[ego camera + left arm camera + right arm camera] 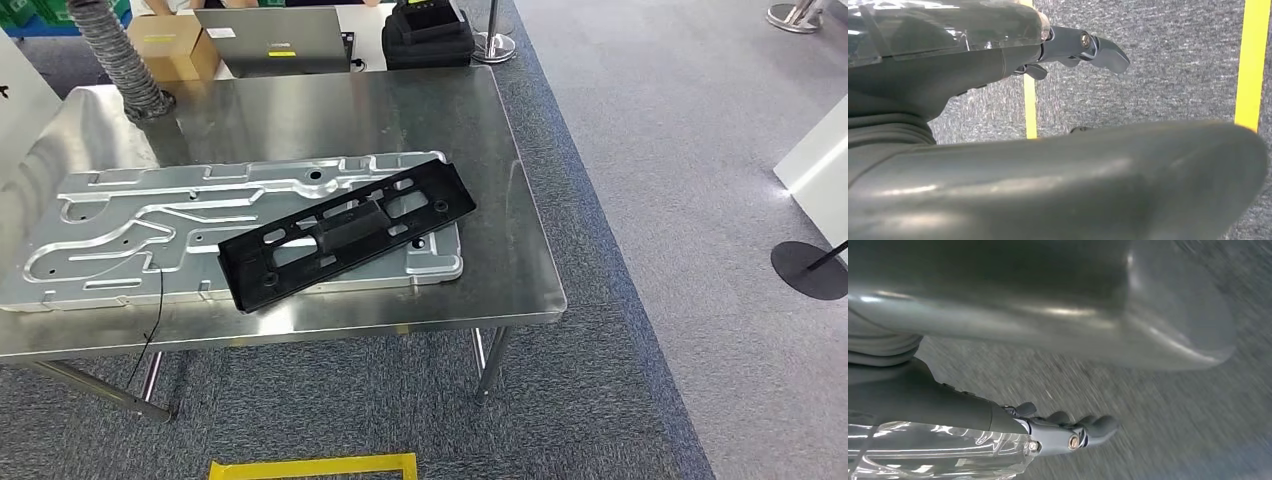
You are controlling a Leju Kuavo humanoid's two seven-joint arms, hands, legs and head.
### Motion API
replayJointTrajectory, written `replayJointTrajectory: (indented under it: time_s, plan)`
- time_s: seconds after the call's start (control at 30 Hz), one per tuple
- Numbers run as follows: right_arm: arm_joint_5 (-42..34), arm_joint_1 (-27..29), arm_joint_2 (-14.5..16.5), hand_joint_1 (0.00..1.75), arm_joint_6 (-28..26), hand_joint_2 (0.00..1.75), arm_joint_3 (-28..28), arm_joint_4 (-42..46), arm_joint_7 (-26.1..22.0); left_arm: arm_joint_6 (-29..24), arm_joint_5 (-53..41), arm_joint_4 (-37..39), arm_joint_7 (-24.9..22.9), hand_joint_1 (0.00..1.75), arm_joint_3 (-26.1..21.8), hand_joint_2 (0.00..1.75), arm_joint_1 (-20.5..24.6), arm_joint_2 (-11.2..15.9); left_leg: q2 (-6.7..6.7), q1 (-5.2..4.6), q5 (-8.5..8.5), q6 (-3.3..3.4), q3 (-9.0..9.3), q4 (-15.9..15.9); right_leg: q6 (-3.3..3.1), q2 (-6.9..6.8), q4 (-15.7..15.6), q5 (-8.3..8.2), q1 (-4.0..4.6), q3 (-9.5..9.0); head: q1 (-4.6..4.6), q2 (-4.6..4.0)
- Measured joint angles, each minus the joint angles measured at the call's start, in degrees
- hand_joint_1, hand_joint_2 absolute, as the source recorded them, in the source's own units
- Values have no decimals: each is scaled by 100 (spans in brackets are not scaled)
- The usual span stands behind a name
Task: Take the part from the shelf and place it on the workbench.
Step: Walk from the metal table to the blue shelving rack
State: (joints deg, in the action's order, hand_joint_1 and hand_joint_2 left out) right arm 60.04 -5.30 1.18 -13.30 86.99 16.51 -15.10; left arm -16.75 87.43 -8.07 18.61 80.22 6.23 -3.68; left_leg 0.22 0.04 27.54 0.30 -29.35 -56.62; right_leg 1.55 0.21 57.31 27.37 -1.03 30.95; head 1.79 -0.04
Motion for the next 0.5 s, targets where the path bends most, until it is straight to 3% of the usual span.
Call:
replayJointTrajectory:
  time_s: [0.1,0.13,0.23,0.27,0.3,0.33,0.4,0.43,0.5]
  plan:
    - [61,-18,88,0,24,0,-5,-147,50,-5,-3,0,-12,0,10,0,5,12,-4,25,113,-99,-59,-138,-126,-6,-28,-28,-8,8,0,0]
    - [96,-26,107,0,55,44,-12,-182,72,-8,-10,0,-22,0,15,0,7,18,-5,33,260,-123,-159,-370,-165,-11,-42,-39,-16,10,0,0]
    - [334,-37,161,0,234,175,-106,-267,185,-17,-44,0,-98,0,50,0,2,36,-6,43,788,-155,-680,-1507,-218,-19,-40,-46,8,30,0,0]
    - [457,-36,185,0,293,175,-172,-290,227,-21,-50,0,-130,0,68,0,-3,41,-5,44,819,-155,-781,-1715,-220,-18,-37,-46,18,31,0,0]
    - [580,-36,215,0,343,175,-252,-311,262,-24,-51,0,-157,0,84,0,-7,45,-5,44,733,-147,-776,-1695,-221,-14,-35,-46,26,27,0,0]
    - [689,-39,246,0,382,175,-339,-331,283,-25,-52,0,-175,0,99,0,-9,50,-5,44,550,-130,-662,-1444,-219,-10,-32,-45,32,19,0,0]
    - [817,-49,322,0,439,175,-502,-372,295,-6,-75,0,-199,0,125,0,-3,63,-7,34,155,-81,-277,-615,-202,-1,-18,-36,53,5,0,0]
    - [850,-56,355,0,467,175,-565,-389,295,17,-94,0,-211,0,138,0,3,69,-9,25,51,-58,-138,-302,-182,2,-9,-34,64,10,0,0]
    - [893,-65,417,0,516,175,-667,-422,300,66,-134,0,-237,0,169,0,4,78,-15,6,23,-19,-59,-65,-123,2,1,-40,79,32,0,0]
